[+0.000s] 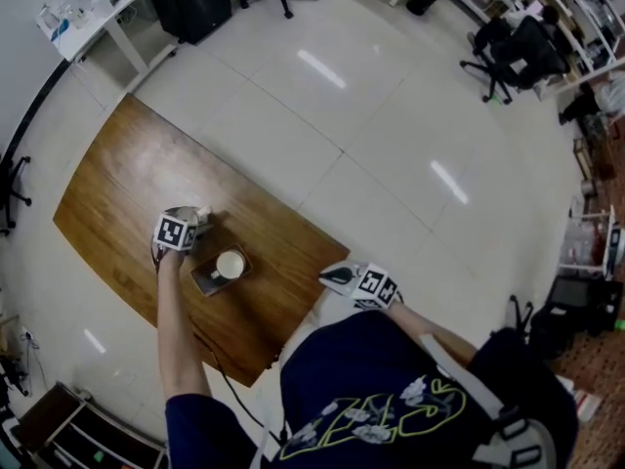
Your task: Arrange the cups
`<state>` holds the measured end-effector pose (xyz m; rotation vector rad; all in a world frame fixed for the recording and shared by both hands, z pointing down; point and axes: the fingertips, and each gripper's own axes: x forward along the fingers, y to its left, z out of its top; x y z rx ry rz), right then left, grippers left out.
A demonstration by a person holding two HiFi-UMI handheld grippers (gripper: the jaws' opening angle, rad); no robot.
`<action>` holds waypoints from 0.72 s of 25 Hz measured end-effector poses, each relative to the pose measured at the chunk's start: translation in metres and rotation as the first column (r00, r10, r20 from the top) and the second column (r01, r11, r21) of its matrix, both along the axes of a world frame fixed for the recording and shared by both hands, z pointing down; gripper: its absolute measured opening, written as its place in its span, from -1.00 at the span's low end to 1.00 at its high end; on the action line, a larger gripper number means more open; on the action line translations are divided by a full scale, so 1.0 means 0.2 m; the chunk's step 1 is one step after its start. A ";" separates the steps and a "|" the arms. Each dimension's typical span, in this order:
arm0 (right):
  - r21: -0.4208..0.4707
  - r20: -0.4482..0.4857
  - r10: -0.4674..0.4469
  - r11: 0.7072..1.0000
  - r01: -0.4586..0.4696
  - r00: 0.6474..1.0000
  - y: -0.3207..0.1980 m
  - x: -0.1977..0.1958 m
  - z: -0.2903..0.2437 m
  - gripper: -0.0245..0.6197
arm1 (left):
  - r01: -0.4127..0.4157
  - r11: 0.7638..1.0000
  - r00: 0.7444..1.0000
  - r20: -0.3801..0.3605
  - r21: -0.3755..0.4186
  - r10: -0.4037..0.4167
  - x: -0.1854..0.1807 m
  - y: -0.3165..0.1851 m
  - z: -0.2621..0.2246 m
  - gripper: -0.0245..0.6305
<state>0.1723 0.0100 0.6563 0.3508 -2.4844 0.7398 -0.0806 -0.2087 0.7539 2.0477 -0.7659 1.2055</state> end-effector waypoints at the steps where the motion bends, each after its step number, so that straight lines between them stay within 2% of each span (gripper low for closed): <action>1: -0.001 -0.002 -0.003 1.000 0.003 1.000 0.00 0.00 0.00 -0.91 | 0.002 1.000 1.000 0.010 0.003 -0.002 -0.04 0.03 -0.03 0.43; 4: -0.002 0.002 -0.026 1.000 0.026 1.000 -0.01 -0.04 -0.01 -0.91 | -0.014 1.000 0.998 0.058 -0.004 0.014 -0.17 0.15 -0.09 0.43; 6: -0.003 0.014 -0.056 0.998 0.056 0.998 -0.02 -0.12 -0.03 -0.91 | -0.025 1.000 0.999 0.041 -0.002 0.025 -0.23 0.24 -0.16 0.43; 9: -0.024 0.016 -0.066 0.998 0.066 0.998 -0.04 -0.21 0.03 -0.91 | -0.036 0.998 0.999 -0.009 -0.050 0.036 -0.32 0.41 -0.19 0.43; 12: -0.057 0.029 -0.029 0.998 0.030 0.999 -0.02 -0.24 0.16 -0.91 | -0.055 0.993 0.998 0.016 -0.101 0.057 -0.40 0.61 -0.17 0.43; 14: -0.070 0.048 -0.010 0.997 0.013 0.999 -0.02 -0.26 0.21 -0.91 | -0.061 0.991 0.998 0.018 -0.123 0.064 -0.41 0.70 -0.16 0.43; 18: -0.084 0.089 0.016 0.996 -0.008 0.996 -0.03 -0.31 0.24 -0.91 | -0.097 0.988 0.995 -0.041 -0.119 0.092 -0.34 0.82 -0.16 0.43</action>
